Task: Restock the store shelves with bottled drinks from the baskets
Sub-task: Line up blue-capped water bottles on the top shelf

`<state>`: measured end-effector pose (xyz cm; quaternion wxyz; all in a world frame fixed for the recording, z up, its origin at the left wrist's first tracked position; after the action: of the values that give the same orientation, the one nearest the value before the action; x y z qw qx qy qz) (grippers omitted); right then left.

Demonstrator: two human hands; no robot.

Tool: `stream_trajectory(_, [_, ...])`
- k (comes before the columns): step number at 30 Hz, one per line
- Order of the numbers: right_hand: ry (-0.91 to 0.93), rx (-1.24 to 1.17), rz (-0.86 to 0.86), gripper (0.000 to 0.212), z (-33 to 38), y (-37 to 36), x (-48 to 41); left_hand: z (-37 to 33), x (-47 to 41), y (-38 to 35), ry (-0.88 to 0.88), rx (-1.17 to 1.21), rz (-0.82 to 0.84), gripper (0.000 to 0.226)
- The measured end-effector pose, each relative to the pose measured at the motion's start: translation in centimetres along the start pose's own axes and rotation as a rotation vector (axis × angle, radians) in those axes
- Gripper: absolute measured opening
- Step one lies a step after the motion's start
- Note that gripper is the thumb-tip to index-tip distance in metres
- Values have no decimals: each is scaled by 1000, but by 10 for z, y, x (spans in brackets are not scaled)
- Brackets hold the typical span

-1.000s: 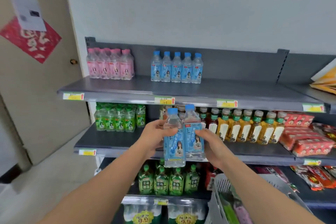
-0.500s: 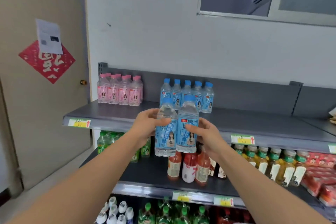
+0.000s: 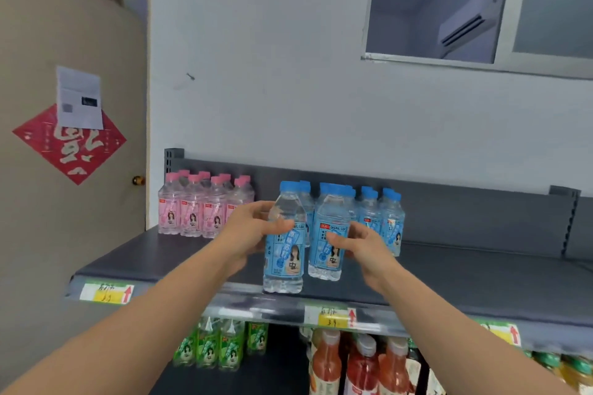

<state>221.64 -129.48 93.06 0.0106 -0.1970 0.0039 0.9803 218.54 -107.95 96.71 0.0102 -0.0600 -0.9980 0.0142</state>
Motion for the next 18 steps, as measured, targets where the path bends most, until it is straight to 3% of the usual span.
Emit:
stream_trajectory(6, [-43, 93, 4, 25, -36, -23, -58, -10, -48, 33, -6, 5, 25, 50])
stream_trajectory(14, [-71, 118, -78, 38, -75, -40, -105, 0, -86, 60, 13, 19, 14, 59])
stream_trajectory(18, [-46, 129, -103, 42, -78, -42, -113, 6, -96, 61, 33, 22, 26, 48])
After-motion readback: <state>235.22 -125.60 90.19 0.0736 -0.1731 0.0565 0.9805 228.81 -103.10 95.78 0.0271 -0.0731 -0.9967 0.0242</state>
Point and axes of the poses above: each hand's wrist, its own x-axis away from the middle knuckle, its own y-axis out of the back of the hand, z = x × y, the point moved 4 cm from there along -x, towards the middle knuckle, and after that the axes turned 12 degrees about y, right-handed, at the moved point
